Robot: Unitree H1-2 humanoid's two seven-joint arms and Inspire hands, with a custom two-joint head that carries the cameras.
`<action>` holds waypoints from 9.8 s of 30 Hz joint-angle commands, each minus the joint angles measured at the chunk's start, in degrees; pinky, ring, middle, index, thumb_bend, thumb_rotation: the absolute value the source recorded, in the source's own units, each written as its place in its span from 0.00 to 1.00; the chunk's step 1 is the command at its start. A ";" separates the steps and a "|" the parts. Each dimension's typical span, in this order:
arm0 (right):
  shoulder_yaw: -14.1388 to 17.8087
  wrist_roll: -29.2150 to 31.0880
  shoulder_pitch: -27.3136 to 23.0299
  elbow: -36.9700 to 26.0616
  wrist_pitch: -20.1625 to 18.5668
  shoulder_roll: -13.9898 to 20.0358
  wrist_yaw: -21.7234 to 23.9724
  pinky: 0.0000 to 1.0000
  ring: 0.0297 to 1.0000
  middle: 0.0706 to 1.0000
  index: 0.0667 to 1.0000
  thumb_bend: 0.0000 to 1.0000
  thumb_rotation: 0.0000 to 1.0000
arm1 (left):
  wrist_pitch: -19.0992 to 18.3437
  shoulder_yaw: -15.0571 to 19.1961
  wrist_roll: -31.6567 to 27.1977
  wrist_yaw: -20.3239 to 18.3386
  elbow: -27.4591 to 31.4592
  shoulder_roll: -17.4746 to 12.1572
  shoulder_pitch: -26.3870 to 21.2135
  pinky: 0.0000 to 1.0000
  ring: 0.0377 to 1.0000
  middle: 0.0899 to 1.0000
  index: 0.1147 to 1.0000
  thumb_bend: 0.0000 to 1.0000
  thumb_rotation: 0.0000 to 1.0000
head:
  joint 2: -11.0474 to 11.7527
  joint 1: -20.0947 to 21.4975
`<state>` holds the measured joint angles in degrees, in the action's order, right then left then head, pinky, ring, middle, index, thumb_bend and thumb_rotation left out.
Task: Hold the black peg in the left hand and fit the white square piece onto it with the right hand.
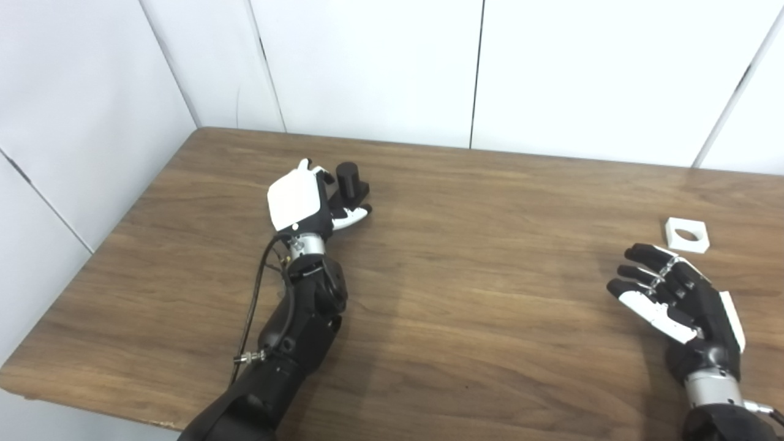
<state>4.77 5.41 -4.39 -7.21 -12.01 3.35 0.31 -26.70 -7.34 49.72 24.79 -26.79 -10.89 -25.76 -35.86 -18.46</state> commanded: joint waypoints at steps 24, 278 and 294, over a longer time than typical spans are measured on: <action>0.34 0.30 0.30 -2.70 2.15 0.56 0.32 0.61 0.65 0.69 0.60 0.75 0.15 | 1.97 -1.92 -3.78 5.78 -7.61 -2.95 -6.03 0.77 0.82 0.83 0.48 0.70 0.32 | -0.43 1.00; -23.37 -42.37 -36.42 31.02 -2.09 29.28 18.48 0.77 0.89 0.91 0.74 0.77 0.27 | 51.60 -25.53 -19.91 -40.25 4.22 -12.41 2.38 0.89 0.91 0.89 0.42 0.52 0.07 | -4.13 34.24; -24.35 -43.50 -35.89 33.18 -1.98 29.60 18.89 0.76 0.87 0.87 0.70 0.74 0.26 | 51.68 -25.44 -19.92 -40.52 4.99 -13.11 2.73 0.89 0.91 0.89 0.42 0.52 0.07 | -4.91 33.89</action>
<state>-19.28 -37.91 -38.35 25.30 -14.63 32.63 19.11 27.48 -30.69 24.88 -10.59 -19.89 -20.35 -26.12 -40.69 15.47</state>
